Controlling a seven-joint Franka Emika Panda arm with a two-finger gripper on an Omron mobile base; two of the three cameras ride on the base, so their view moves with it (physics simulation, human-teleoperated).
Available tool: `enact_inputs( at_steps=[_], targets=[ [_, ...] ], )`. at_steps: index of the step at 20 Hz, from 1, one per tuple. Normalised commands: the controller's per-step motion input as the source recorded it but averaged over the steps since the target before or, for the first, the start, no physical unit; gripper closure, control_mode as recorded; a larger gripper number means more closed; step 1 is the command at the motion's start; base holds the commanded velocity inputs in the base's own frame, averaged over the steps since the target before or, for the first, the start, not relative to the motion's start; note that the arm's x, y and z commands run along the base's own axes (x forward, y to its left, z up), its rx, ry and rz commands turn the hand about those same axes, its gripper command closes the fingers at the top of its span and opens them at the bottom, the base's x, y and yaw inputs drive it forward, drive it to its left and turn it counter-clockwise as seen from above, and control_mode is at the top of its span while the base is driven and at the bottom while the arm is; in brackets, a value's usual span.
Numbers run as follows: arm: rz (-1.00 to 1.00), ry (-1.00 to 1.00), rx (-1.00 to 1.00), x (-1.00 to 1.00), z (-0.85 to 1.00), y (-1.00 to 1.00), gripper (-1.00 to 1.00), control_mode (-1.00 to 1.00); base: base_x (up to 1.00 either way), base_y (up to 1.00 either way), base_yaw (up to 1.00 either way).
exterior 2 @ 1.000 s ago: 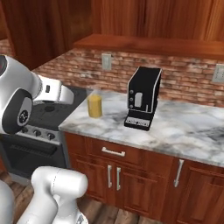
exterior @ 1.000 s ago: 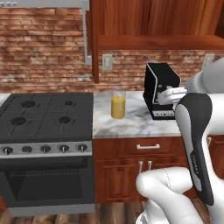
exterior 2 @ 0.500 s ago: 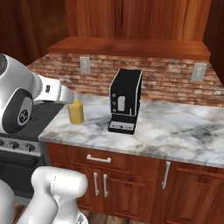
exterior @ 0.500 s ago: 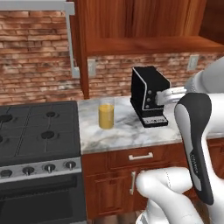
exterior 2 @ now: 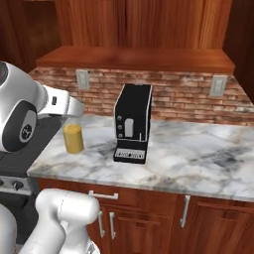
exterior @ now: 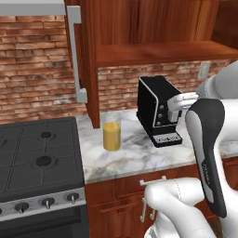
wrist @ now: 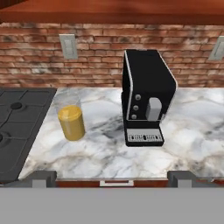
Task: There is a tray on the dining counter. Grab the cup, mug, and pitcher and place them on the tray. The pitcher may be placed next to the tray if it cannot fit the tray.
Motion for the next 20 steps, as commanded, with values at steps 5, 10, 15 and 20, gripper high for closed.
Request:
enact_inputs(
  at_steps=[5, 10, 15, 20],
  targets=[
    [0.0, 0.0, 0.0, 0.0, 0.0, 0.0, -1.0, 1.0, 0.5, 0.03, 0.0],
    [0.0, 0.0, 0.0, 0.0, 0.0, 0.0, -1.0, 1.0, 0.48, 0.08, 0.0],
    [0.0, 0.0, 0.0, 0.0, 0.0, 0.0, -1.0, 1.0, 0.33, 0.22, 0.0],
    [0.01, 0.08, 0.0, 0.0, -0.01, 0.15, -1.0, -1.0, 0.06, 0.16, 0.0]
  ],
)
